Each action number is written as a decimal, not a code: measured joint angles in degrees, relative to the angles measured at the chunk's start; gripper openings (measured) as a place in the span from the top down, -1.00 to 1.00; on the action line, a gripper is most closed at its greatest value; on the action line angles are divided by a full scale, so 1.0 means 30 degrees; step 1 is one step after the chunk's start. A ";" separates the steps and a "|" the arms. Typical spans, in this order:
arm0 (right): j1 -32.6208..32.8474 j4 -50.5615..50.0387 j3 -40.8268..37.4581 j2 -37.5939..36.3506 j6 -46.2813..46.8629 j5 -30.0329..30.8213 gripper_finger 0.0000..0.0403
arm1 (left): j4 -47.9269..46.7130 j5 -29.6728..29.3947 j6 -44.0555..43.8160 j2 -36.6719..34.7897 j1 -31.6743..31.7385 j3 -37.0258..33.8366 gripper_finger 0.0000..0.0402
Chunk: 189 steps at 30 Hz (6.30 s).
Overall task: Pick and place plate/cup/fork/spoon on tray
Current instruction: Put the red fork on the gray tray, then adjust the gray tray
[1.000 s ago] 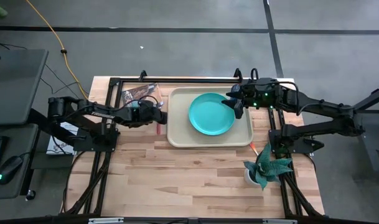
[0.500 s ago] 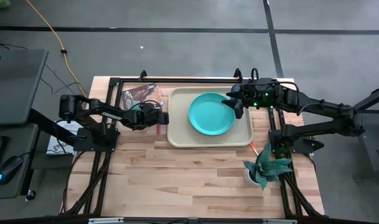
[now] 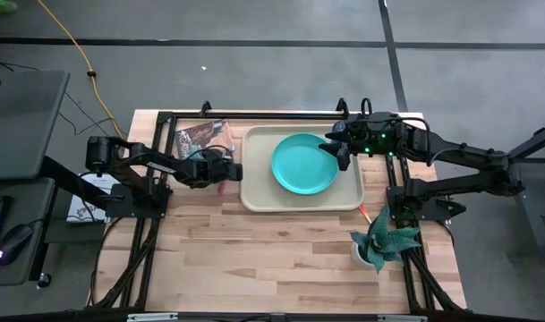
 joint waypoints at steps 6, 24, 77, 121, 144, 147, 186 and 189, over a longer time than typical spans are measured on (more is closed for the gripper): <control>0.0006 0.0000 -0.0007 0.0000 -0.0038 0.0000 -0.09 | -0.0872 -0.0798 0.1751 -0.2970 -0.0008 -0.0001 1.00; 0.0001 0.0000 -0.0007 0.0000 0.0100 0.0000 -0.09 | -0.0362 0.2917 0.5382 -0.2477 0.1582 0.0021 0.67; 0.0002 -0.0131 -0.0007 0.0000 0.0618 -0.0350 -0.09 | -0.0154 0.5603 1.0572 -0.0418 0.3971 0.0089 0.92; -0.0044 -0.0744 -0.0007 0.0007 0.2628 -0.0509 -0.09 | 0.0786 0.0712 -0.4714 0.4062 -0.0896 0.7555 1.00; -0.0036 -0.1022 -0.0007 0.0006 0.2468 -0.0283 -0.09 | -0.0222 0.0900 -0.3485 0.6024 -0.0384 0.8713 1.00; -0.0051 -0.1020 -0.0007 0.0007 0.2468 -0.0196 -0.09 | -0.0183 0.1198 -0.3565 0.6194 -0.0397 0.8714 1.00; -0.0051 -0.0949 -0.0007 0.0007 0.2659 0.0517 -0.09 | -0.0737 0.1159 0.0479 0.4902 0.0563 0.8706 0.58; -0.0051 -0.0763 -0.0007 0.0002 0.2636 0.0532 -0.09 | -0.2406 -0.0473 0.1906 0.3200 0.1055 0.8706 0.57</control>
